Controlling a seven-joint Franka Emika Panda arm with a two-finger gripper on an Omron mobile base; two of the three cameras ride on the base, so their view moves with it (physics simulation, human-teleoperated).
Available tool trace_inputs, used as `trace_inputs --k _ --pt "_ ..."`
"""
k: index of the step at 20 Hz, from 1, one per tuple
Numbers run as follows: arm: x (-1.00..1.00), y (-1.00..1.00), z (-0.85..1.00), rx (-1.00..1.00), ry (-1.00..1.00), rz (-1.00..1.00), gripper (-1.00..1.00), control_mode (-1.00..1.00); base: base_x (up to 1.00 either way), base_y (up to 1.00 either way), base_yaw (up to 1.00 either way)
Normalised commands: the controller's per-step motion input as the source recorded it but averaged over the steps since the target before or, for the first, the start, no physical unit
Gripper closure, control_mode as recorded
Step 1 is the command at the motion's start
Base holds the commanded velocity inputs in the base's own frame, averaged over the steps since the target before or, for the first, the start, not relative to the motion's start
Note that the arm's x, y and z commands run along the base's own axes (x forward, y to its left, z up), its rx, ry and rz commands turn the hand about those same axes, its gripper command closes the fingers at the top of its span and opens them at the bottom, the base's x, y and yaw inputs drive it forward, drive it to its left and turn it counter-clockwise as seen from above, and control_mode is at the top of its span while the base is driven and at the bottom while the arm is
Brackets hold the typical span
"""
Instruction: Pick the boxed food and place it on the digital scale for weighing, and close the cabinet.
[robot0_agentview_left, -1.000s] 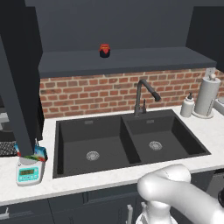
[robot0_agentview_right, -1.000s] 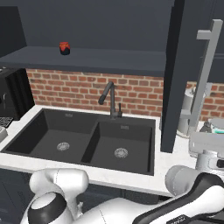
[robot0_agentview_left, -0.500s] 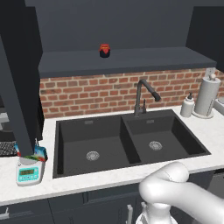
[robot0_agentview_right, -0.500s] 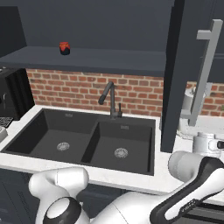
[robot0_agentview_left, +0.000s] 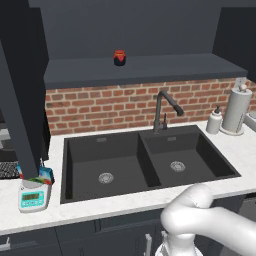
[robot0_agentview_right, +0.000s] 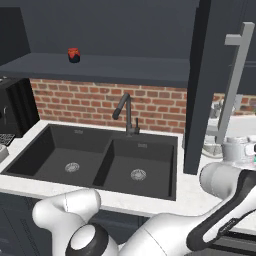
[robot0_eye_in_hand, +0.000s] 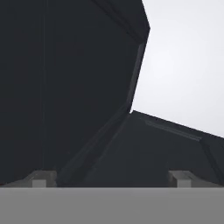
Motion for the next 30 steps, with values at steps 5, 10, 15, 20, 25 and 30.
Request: trace_inputs --k 5,10,15,20,25,30 --pt "0.0 0.4 0.5 0.0 -0.3 0.3 -1.0 -1.0 0.0 0.0 0.0" --pt "0.0 0.65 0.33 0.0 -0.24 0.27 -1.0 -1.0 0.0 0.0 0.0" --pt "-0.06 0.97 0.17 0.0 -0.19 0.17 -1.0 -1.0 0.0 0.0 0.0" --pt "0.13 0.89 0.01 0.0 -0.13 0.02 -1.0 -1.0 0.0 0.0 0.0" --pt "0.37 0.58 0.19 0.0 -0.06 -0.02 -1.0 -1.0 0.0 0.0 0.0" --pt "0.08 0.32 0.13 0.0 0.04 -0.23 -1.0 -1.0 0.0 0.0 0.0"
